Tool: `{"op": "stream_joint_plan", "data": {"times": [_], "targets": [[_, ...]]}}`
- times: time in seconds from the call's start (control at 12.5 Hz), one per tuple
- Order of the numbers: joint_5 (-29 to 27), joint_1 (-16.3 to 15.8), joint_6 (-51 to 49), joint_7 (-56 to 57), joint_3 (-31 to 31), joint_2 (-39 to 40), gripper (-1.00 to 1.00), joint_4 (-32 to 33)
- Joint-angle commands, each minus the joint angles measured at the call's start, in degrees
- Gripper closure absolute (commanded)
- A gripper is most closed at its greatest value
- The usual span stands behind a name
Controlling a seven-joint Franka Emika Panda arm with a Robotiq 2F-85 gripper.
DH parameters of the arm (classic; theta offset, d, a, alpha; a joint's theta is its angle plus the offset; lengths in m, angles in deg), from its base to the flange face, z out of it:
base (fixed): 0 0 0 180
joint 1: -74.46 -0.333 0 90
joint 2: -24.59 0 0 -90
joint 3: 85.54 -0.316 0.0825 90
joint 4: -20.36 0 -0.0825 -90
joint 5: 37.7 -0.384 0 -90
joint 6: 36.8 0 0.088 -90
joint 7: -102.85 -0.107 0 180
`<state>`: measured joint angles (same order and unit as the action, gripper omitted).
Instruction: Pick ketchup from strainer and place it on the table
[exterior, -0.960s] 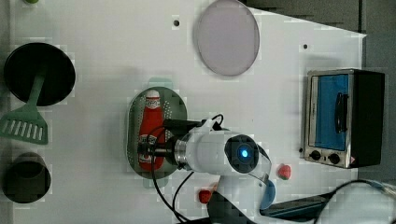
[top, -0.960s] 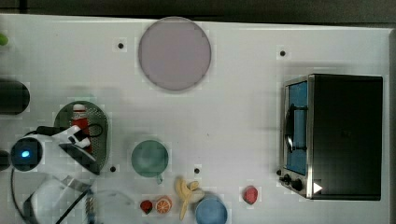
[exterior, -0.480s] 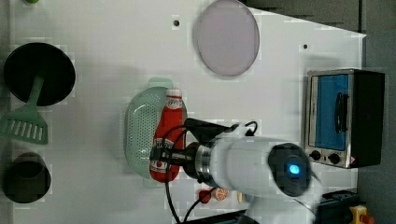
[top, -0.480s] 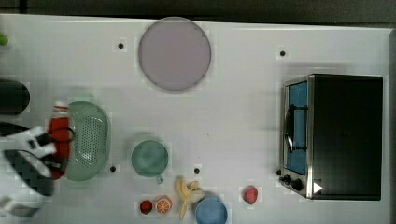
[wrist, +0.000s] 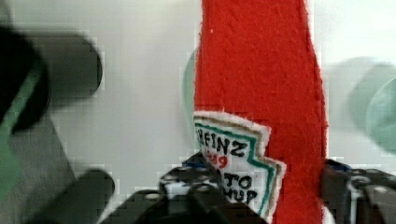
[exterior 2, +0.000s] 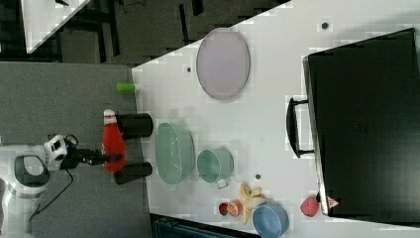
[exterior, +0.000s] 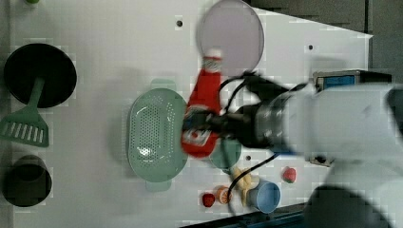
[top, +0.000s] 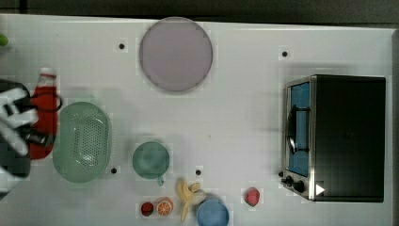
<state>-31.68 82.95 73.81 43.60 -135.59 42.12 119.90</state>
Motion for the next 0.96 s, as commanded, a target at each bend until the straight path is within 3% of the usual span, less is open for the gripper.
{"op": "stream_joint_plan", "data": {"times": [0.08,0.56,0.96], "targets": [[0.2,7.5,-2.6,4.6,6.1,0.2,-0.19,-3.2],[0.6,12.9,-2.8,24.5,17.1,0.0,-0.19,-3.5],[1.6,13.6,-2.6,31.2,25.3,0.0,-0.19,-0.3]]}}
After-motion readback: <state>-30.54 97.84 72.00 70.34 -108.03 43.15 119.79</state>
